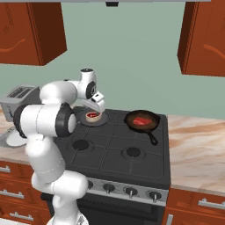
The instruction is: Place one of the steaks on the plate and the other in the bowl. Then place the bowl in the fridge.
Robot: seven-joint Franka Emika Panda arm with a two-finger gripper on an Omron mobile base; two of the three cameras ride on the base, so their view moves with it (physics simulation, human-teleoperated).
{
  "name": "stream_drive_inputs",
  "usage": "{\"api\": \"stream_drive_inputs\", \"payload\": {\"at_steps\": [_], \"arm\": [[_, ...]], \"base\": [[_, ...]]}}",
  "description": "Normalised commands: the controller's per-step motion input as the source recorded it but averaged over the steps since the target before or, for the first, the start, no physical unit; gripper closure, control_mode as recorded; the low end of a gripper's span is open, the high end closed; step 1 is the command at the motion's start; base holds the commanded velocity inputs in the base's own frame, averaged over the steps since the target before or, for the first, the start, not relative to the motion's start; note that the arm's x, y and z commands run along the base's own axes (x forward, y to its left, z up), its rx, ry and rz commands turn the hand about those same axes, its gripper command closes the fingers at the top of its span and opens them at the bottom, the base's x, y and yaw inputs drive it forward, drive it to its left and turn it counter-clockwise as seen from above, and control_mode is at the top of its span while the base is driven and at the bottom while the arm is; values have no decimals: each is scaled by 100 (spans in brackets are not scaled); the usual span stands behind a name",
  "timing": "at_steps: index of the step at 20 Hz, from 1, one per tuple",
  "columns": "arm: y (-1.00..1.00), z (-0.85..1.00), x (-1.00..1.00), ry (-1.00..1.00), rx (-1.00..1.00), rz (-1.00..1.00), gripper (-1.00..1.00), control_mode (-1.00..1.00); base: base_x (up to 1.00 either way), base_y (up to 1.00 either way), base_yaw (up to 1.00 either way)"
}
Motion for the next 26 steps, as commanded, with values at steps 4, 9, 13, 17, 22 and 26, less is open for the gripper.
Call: {"api": "stream_drive_inputs", "payload": {"at_steps": [4, 9, 13, 17, 22, 26], "arm": [[9, -32, 48, 2, 0, -7, -100, -100], [11, -20, 46, 5, 0, -5, -100, -100], [0, -26, 43, 3, 0, -1, -100, -100], [0, -18, 41, 3, 0, -1, -100, -100], [0, -21, 31, 0, 0, -1, -100, -100], [4, -33, 19, 0, 0, -2, -100, -100]], "base": [[0, 0, 0], [0, 0, 0], [0, 0, 0], [0, 0, 0], [0, 0, 0], [0, 0, 0]]}}
